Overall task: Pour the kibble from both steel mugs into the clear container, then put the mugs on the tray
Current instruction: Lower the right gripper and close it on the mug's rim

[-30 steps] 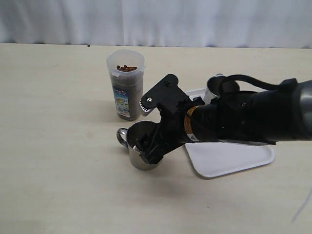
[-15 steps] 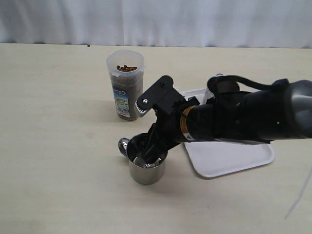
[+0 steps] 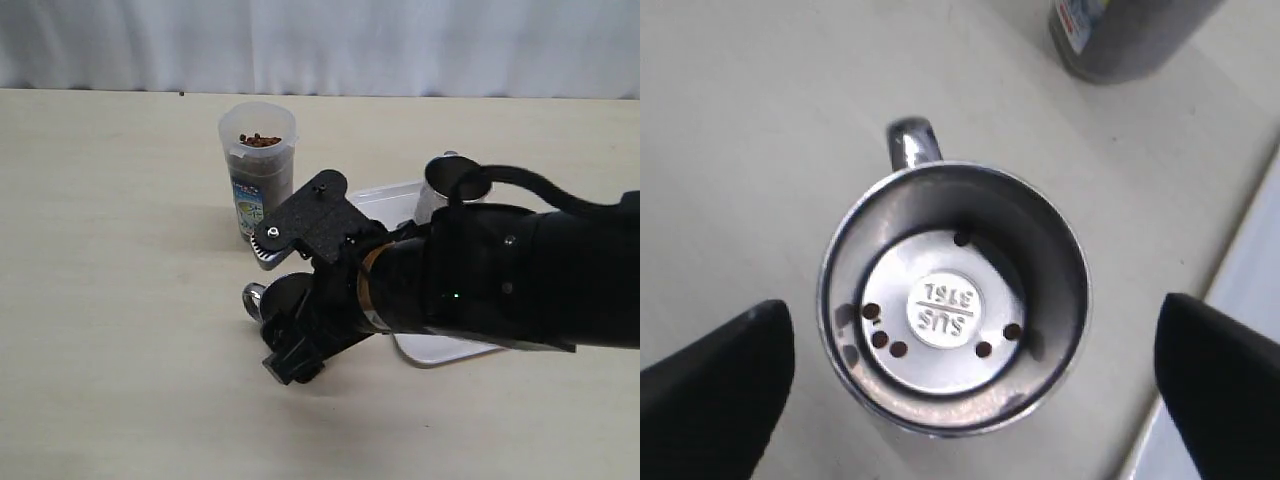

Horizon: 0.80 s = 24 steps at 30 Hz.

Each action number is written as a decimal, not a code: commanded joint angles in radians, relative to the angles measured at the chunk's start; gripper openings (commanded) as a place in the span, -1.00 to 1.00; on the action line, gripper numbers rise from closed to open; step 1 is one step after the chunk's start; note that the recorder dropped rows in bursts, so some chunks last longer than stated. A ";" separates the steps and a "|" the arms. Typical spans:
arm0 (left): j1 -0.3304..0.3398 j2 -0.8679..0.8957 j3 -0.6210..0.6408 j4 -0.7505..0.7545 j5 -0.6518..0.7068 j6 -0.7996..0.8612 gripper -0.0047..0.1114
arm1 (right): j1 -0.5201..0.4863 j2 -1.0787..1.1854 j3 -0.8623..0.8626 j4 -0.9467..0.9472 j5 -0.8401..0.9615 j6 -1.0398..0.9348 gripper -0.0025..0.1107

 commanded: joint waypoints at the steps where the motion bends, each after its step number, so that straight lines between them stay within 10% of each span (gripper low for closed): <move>1: -0.006 -0.003 0.003 0.003 -0.013 -0.007 -0.92 | -0.022 -0.001 -0.066 0.167 0.080 -0.165 0.99; 5: -0.006 -0.003 0.003 0.003 -0.013 -0.007 -0.92 | -0.035 0.030 -0.095 0.438 0.085 -0.426 0.99; 24: -0.006 -0.003 0.003 0.003 -0.013 -0.007 -0.92 | -0.100 0.072 -0.099 0.568 0.048 -0.522 0.99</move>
